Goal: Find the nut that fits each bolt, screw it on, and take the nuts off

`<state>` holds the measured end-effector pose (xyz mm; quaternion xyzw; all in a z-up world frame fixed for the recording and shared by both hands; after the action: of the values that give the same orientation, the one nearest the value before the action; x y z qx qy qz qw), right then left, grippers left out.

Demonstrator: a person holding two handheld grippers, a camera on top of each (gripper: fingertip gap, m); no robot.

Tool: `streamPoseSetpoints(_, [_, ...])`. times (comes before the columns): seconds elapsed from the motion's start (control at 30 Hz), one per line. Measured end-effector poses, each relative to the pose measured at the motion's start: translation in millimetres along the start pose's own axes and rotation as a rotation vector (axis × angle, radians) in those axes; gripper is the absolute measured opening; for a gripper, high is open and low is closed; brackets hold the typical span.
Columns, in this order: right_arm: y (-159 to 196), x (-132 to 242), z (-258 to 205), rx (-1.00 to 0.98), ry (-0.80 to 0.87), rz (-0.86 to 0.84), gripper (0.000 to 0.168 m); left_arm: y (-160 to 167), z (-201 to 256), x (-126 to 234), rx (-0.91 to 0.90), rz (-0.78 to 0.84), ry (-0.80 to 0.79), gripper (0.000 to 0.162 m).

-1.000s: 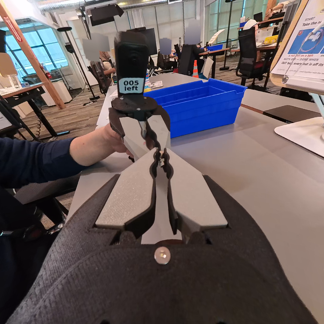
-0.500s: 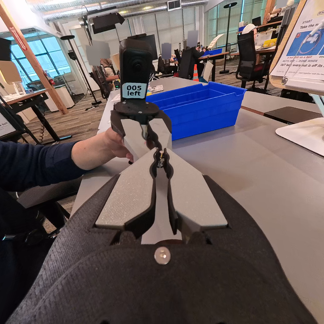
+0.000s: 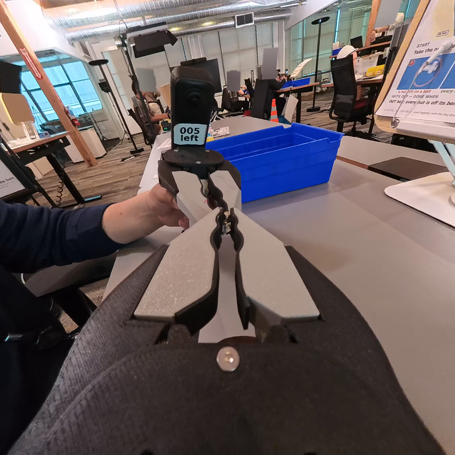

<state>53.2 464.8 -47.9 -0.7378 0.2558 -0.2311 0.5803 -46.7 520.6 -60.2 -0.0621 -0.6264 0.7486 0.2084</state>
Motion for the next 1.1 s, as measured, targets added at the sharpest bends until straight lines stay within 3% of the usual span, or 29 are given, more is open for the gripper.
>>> streamPoseSetpoints(0.27, [0.7,0.8,2.9,-0.016,0.007,0.000,0.004,-0.8,0.5,0.3,-0.074,-0.037,-0.076,0.008])
streamPoseSetpoints(0.47, [1.5,0.3,4.3,-0.014,0.021,-0.005,0.024,-3.5,0.1,2.7,-0.053,-0.011,-0.067,0.007])
streamPoseSetpoints(0.67, [0.9,2.0,5.0,0.015,0.032,-0.008,0.018,-4.4,1.1,4.1,-0.077,-0.024,-0.079,0.008])
streamPoseSetpoints(0.77, [0.7,6.3,13.2,0.028,0.107,-0.010,0.001,-7.7,0.2,9.9,-0.058,0.007,-0.064,0.007])
streamPoseSetpoints(0.9, [-3.3,5.8,2.7,0.002,-0.009,0.026,0.012,-8.1,-3.1,10.9,-0.046,0.016,-0.089,0.007])
streamPoseSetpoints(1.1, [0.3,1.5,3.0,0.031,0.034,-0.001,0.019,-5.8,2.5,4.9,-0.076,-0.006,-0.063,0.008])
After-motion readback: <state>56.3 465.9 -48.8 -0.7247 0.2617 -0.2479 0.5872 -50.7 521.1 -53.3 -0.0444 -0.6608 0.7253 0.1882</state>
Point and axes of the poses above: each gripper's, where its closed fingertips meet, x back along the fingers, y out of its underside, z = x × y across the jaws, the point moved 7 cm from there along x, back along the fingers, and after that the axes turned 3 degrees about -x, right-handed, at the moved point
